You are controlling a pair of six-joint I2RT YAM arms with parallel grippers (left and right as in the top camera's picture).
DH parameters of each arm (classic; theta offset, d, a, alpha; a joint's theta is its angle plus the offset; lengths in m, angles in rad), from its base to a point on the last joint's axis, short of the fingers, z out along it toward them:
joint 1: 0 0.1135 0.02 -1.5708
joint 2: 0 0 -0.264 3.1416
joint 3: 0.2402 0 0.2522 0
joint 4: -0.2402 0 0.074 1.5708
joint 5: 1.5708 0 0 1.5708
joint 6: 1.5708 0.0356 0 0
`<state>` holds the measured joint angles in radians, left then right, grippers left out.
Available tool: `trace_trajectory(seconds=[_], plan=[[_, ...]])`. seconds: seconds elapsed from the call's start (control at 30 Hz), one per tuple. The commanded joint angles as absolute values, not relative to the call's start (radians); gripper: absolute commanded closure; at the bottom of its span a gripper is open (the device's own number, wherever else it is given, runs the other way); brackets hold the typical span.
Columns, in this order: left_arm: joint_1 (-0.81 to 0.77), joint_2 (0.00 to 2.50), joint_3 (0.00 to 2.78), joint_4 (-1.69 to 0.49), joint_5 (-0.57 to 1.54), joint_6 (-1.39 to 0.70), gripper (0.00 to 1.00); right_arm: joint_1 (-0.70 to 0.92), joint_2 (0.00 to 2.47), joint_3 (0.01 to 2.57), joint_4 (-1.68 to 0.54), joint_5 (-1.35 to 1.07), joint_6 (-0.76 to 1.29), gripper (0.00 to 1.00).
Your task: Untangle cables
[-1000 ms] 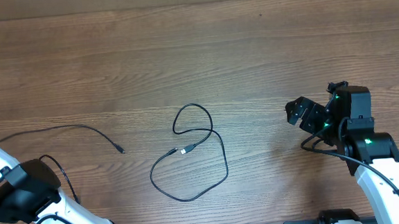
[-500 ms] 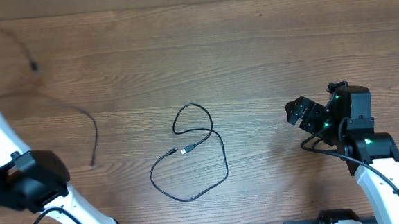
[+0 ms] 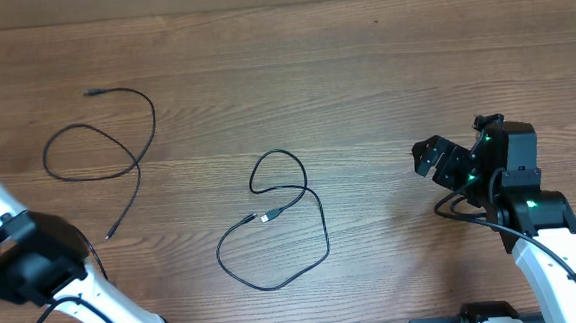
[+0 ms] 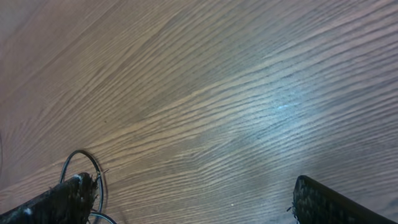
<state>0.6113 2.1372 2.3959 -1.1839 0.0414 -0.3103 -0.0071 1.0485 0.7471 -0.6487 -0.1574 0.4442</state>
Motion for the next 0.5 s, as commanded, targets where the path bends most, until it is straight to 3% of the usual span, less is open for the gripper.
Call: trace_trajectory(seconds=[0.0, 0.1, 0.2, 0.33, 0.47], plan=[[0.630, 2.138, 2.402, -1.208, 0.182, -0.274, 0.43, -0.012, 1.045, 0.748, -0.641, -0.159, 0.440, 0.00], [0.611, 2.138, 2.402, -1.232, 0.184, -0.243, 0.33, -0.012, 1.045, 0.748, -0.641, -0.159, 0.440, 0.00], [0.558, 2.138, 2.402, -1.266, 0.184, -0.204, 0.15, -0.012, 1.045, 0.748, -0.645, -0.159, 0.440, 0.00], [0.450, 2.138, 2.402, -1.295, 0.184, -0.118, 0.05, -0.012, 1.045, 0.748, -0.662, -0.159, 0.440, 0.00], [0.324, 2.138, 2.402, -1.322, 0.184, -0.034, 0.04, -0.012, 1.045, 0.748, -0.693, -0.159, 0.440, 0.00]])
